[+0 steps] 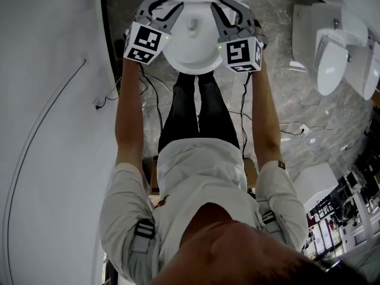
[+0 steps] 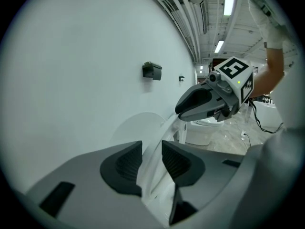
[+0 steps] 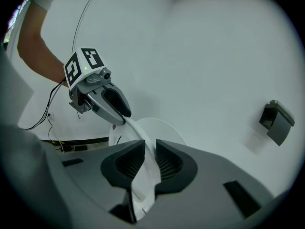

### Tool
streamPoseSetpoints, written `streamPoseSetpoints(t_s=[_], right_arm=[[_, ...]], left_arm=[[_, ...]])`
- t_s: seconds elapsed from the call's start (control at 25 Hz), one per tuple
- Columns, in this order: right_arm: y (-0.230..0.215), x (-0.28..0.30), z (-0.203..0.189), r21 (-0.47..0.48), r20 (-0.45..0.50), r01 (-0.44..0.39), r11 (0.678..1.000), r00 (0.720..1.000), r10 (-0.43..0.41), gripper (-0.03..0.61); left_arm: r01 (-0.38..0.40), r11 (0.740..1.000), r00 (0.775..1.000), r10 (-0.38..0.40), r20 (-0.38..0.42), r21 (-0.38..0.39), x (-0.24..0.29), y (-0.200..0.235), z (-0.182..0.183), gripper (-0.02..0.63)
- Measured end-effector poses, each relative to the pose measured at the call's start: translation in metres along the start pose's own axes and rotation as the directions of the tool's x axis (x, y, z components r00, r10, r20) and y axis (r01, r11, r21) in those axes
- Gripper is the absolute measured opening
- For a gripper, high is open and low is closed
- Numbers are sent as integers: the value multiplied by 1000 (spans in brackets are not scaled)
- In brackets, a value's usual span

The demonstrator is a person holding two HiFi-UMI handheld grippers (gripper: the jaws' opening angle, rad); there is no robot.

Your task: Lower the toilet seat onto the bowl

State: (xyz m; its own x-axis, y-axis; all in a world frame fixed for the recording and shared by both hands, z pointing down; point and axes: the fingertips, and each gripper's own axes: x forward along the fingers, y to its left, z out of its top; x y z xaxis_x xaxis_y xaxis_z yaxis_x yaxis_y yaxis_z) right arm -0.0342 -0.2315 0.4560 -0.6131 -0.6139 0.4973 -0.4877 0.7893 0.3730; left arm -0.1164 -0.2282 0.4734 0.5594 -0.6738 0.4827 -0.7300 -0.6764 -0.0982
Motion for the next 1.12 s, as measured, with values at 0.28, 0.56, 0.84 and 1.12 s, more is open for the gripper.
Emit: streamPoseSetpoints(t_s=[0.28,0.56,0.84,1.12], right_arm=[[10,-10,-3,13,2,-16,1000,1000,16,87],[18,-20,-6,57,6,-50,997,999,49,91],[35,-31,-3,151,49,-98,984,995,92,94],[42,-40,-8,211,44,-111,971,994,104,94]], left_arm=[[10,1000,1000,-10,1,-20,-8,-11,-3,143],[11,999,1000,-11,-1,-36,-13,-22,-6,144],[25,997,1000,-24,9,-67,-27,-37,-16,152],[39,994,999,-36,26,-106,-33,-47,-18,158]])
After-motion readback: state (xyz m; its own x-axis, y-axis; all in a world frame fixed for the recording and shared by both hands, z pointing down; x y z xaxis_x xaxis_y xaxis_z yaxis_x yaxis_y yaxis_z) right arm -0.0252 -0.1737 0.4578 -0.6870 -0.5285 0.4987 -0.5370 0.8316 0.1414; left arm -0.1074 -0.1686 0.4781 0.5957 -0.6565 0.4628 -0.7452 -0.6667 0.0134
